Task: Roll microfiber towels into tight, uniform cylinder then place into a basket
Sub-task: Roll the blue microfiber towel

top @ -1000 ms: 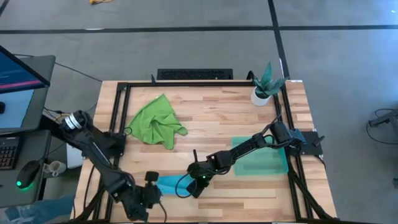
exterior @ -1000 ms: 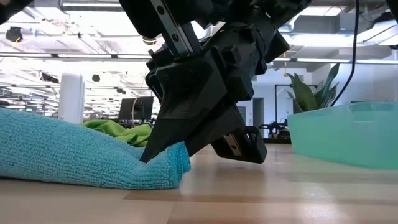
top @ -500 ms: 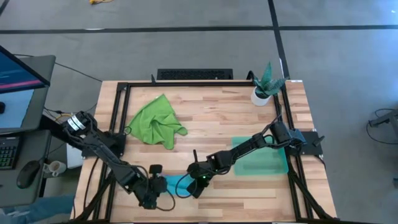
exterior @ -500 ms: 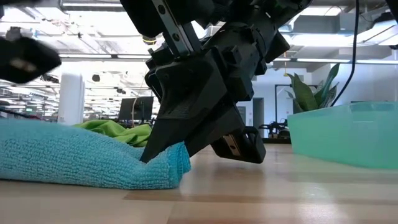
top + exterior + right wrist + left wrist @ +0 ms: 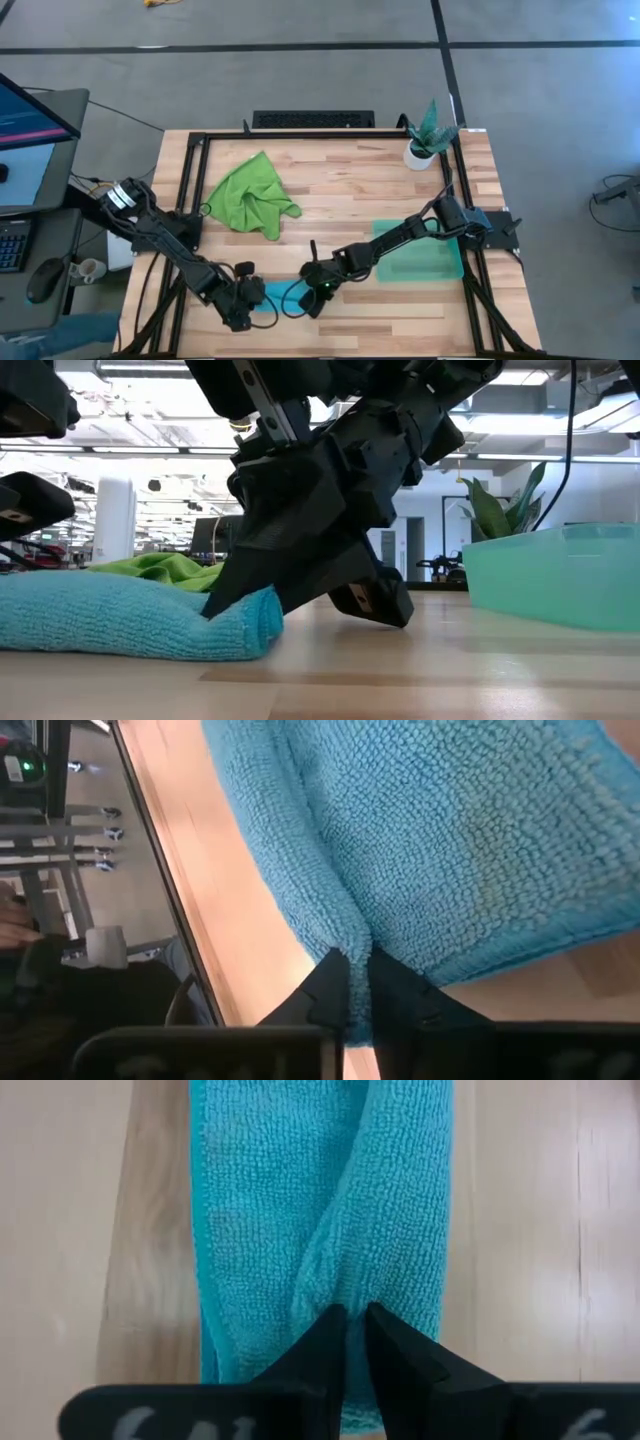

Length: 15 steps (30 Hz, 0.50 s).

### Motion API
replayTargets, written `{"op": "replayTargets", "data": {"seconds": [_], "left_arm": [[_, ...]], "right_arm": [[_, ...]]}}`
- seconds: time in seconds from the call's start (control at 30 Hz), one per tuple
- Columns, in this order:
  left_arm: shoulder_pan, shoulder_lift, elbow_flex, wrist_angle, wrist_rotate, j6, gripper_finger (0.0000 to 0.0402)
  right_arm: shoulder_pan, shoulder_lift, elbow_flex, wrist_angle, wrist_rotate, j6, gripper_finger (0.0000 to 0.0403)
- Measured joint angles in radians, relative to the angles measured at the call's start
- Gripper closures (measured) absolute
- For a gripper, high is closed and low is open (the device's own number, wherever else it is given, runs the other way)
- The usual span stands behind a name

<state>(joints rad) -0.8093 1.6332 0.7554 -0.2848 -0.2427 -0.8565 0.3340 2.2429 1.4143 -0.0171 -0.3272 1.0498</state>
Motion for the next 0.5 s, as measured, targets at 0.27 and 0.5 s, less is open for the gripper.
{"op": "replayTargets", "data": {"seconds": [0.27, 0.5], "left_arm": [[0.000, 0.001, -0.004, -0.007, 0.012, 0.023, 0.0367], [0.000, 0.002, -0.005, -0.009, 0.015, 0.017, 0.0367]], "right_arm": [[0.006, 0.000, 0.001, -0.004, 0.002, 0.023, 0.0310], [0.006, 0.000, 0.002, 0.001, -0.004, -0.009, 0.0265]]}}
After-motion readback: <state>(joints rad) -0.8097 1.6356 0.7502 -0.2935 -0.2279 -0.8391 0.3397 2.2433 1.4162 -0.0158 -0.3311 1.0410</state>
